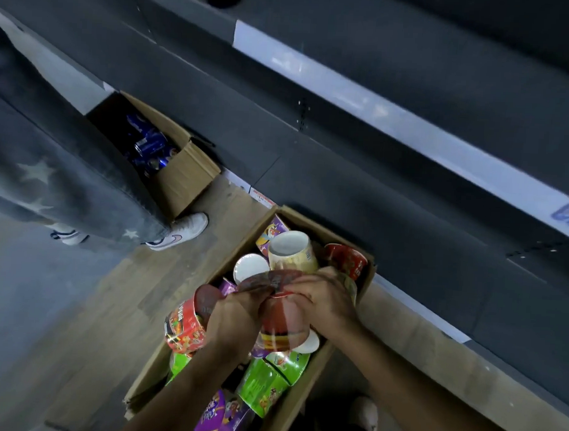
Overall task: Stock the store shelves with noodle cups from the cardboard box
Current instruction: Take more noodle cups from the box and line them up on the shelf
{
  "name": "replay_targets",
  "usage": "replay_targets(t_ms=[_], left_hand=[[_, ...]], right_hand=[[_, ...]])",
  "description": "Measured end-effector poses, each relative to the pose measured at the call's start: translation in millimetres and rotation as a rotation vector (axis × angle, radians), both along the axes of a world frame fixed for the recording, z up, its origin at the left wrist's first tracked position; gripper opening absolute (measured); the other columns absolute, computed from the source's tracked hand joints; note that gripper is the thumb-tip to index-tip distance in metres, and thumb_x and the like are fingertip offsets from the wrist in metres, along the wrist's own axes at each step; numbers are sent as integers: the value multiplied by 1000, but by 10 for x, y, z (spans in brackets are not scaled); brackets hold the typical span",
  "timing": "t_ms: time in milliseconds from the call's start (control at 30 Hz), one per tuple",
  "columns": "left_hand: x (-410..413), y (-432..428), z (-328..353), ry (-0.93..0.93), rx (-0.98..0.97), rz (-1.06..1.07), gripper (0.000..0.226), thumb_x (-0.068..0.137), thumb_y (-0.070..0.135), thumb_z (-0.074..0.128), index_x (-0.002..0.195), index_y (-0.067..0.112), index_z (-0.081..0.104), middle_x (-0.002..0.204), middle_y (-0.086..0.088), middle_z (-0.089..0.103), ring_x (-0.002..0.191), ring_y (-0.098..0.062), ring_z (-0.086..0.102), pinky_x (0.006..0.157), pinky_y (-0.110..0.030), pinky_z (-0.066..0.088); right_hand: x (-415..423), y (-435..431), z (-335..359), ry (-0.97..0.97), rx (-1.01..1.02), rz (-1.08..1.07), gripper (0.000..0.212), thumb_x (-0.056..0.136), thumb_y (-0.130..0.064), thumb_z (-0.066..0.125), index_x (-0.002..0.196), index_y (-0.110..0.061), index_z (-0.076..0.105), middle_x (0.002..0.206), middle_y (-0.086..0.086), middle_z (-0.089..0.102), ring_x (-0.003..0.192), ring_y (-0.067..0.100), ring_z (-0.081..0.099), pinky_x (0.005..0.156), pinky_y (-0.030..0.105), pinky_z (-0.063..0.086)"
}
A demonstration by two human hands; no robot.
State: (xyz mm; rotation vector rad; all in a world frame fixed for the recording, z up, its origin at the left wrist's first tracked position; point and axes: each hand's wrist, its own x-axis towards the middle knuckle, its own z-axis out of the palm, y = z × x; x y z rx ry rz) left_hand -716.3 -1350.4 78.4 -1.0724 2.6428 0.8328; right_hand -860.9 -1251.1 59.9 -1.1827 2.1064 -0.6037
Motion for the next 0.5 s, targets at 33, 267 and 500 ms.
replay_targets(t_ms=[33,267,500], left_hand=[[-55,4,108,6,-7,-15,36,89,33,42,119,33,63,114,1,69,100,-24,67,83,-31,52],[-414,30,848,53,-56,-142,52,87,49,24,123,36,60,116,4,68,106,-20,63,87,-28,47],[-795,93,1448,99,-125,-250,43,96,48,35,113,25,67,104,3,72,95,-13,67,84,-27,51]], right_hand=[[-50,21,138,14,-5,3,28,86,-33,53,105,-26,73,112,-13,68,110,11,44,96,27,36],[-334,160,922,-123,-16,-97,27,90,-20,58,114,-30,65,121,-10,62,113,7,53,98,29,45],[-606,446,1720,-79,-92,-149,28,91,-19,59,116,-27,68,117,-15,63,103,-10,53,86,5,41]])
